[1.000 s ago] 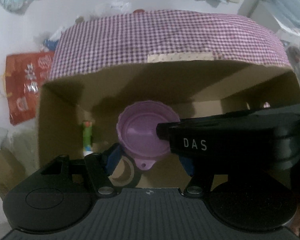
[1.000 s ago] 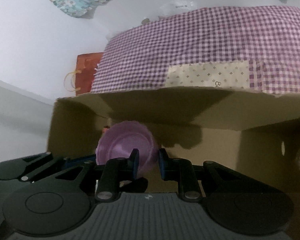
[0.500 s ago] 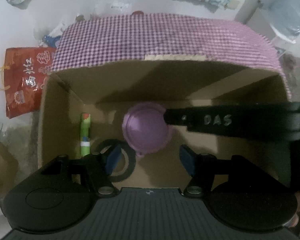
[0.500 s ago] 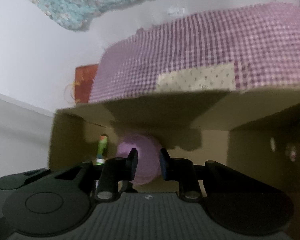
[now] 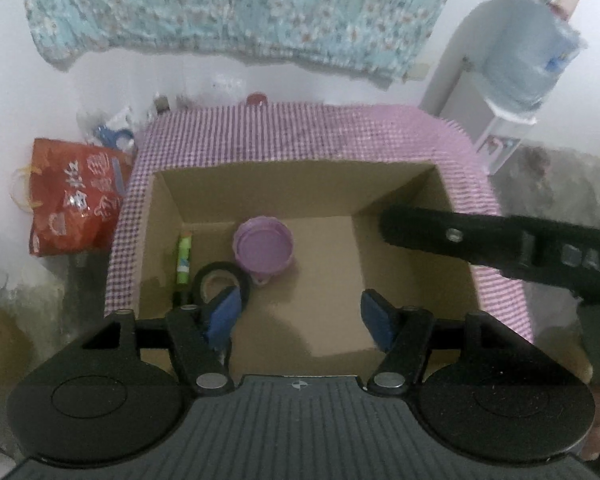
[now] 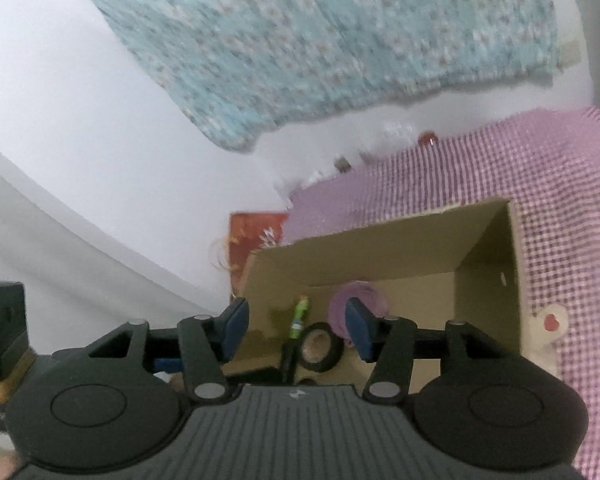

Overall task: Organize rigid objects
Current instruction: 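Withdraw the right tool from the box back over the table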

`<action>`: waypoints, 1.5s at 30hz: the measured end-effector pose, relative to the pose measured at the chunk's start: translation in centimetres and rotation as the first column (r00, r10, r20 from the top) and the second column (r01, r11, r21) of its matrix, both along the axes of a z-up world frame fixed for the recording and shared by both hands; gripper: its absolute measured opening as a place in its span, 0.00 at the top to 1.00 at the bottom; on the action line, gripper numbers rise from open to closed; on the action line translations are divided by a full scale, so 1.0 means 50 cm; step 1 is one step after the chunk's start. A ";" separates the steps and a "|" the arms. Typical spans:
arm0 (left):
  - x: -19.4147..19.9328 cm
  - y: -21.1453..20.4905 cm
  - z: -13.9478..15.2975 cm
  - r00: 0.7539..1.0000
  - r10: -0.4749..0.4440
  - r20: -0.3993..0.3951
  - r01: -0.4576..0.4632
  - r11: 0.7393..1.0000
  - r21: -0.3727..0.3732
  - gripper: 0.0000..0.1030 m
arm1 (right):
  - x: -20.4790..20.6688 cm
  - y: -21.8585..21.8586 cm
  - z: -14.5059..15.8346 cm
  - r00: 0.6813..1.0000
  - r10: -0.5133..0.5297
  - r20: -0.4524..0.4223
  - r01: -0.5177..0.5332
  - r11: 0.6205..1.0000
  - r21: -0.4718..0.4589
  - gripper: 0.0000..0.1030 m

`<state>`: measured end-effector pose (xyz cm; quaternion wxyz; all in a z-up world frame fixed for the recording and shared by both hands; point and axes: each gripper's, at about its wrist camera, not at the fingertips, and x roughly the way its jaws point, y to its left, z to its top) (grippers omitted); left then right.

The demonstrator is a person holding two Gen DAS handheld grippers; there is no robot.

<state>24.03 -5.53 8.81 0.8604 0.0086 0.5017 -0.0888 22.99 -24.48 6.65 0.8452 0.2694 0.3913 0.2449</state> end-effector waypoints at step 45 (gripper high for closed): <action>-0.358 0.139 -0.120 0.989 0.111 0.093 -0.112 0.994 0.001 0.00 | -0.428 0.078 -0.051 0.982 -0.171 0.078 0.188 0.885 -0.426 0.00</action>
